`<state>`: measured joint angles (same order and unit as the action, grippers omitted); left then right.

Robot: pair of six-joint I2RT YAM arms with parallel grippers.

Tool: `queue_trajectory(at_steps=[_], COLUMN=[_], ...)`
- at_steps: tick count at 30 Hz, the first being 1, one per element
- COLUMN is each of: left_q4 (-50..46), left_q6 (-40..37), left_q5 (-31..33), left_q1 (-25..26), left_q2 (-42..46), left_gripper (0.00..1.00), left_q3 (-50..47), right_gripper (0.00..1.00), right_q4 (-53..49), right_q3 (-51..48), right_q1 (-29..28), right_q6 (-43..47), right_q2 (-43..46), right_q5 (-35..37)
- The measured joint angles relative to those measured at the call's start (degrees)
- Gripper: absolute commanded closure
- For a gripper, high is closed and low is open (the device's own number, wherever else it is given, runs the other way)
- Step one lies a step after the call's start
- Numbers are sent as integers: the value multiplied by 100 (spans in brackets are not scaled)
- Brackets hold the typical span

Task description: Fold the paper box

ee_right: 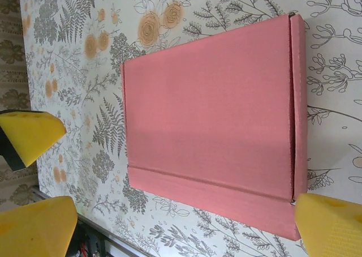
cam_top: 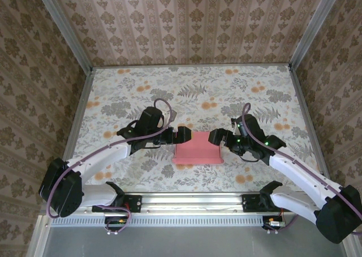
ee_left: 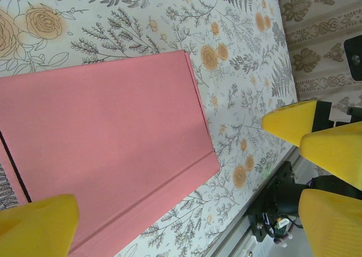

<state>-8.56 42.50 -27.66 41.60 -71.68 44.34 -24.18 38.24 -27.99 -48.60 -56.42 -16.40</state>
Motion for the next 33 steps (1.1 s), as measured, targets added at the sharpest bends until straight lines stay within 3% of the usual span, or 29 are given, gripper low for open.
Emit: queue_trajectory(at_steps=[10,25,33], left_q4=[-125,542,605], left_q6=[-4,280,293], left_q5=[254,356,372], left_q1=[24,223,236], left_q2=[-140,-1060,-1108], left_gripper=[0,0,0], left_q3=[-197,-715,-713], right_gripper=[0,0,0], right_q4=[179,688,911], right_q3=[-52,-122,-125], right_q1=[0,0,0], right_q6=[264,1010,1093], right_q2=[-457,-1453,-1727], right_q5=[-17,-133,-256])
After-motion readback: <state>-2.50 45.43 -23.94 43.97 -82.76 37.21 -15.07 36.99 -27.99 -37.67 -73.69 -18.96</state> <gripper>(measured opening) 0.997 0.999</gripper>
